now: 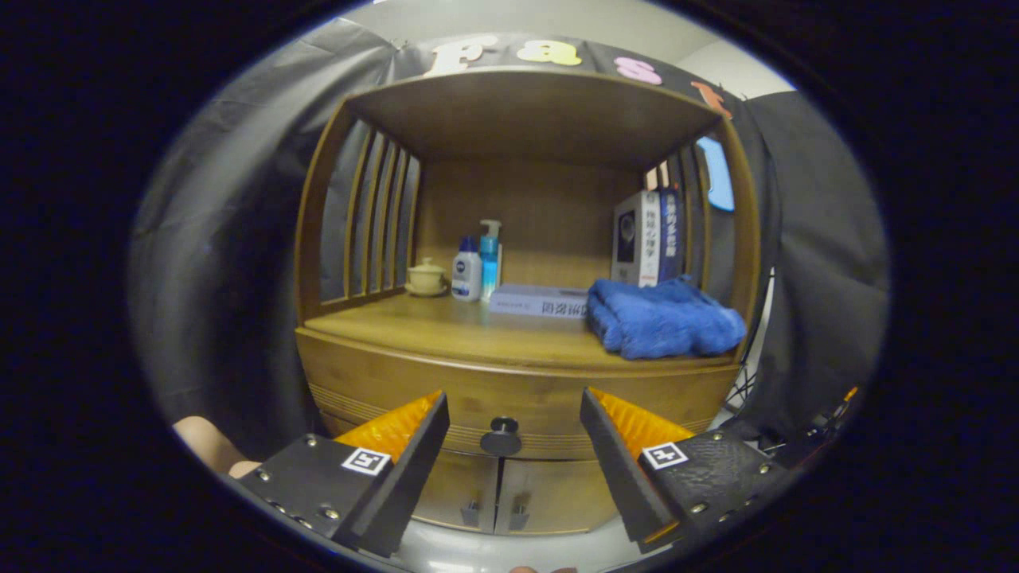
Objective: Pull open the drawer, take out the items inside it, and place them on the countertop above the cabinet.
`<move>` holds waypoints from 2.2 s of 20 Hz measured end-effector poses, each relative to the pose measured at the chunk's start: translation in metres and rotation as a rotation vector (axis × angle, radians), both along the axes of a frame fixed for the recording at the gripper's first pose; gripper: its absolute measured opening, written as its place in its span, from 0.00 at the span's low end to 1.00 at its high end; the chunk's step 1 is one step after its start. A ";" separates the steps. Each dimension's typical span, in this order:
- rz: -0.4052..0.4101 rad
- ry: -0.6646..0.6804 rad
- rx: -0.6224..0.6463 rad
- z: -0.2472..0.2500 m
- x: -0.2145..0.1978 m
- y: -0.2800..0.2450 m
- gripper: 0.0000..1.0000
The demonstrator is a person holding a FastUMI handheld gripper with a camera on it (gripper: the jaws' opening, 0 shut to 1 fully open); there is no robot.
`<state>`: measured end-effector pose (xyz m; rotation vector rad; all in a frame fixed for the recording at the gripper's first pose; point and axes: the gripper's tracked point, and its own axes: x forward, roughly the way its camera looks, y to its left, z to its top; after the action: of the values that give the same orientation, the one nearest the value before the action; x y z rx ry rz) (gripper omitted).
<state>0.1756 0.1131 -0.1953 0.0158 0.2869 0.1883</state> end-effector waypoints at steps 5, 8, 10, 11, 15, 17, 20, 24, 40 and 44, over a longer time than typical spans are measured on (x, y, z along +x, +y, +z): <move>0.001 0.075 -0.019 -0.047 0.025 0.012 0.99; -0.004 0.115 -0.035 -0.067 0.029 0.013 0.84; -0.015 0.135 -0.041 -0.075 0.034 0.014 0.69; -0.030 0.134 -0.040 -0.075 0.030 0.014 0.61; -0.045 0.146 -0.023 -0.084 0.037 0.013 0.44; -0.052 0.155 -0.023 -0.080 0.033 0.012 0.38; -0.095 0.200 0.030 -0.084 0.033 0.009 0.38; -0.119 0.204 0.038 -0.082 0.033 0.006 0.28; -0.135 0.229 0.049 -0.079 0.012 0.000 0.28; -0.134 0.234 0.042 -0.077 -0.002 -0.002 0.29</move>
<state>0.1739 0.1115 -0.2720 0.0989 0.5138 0.0589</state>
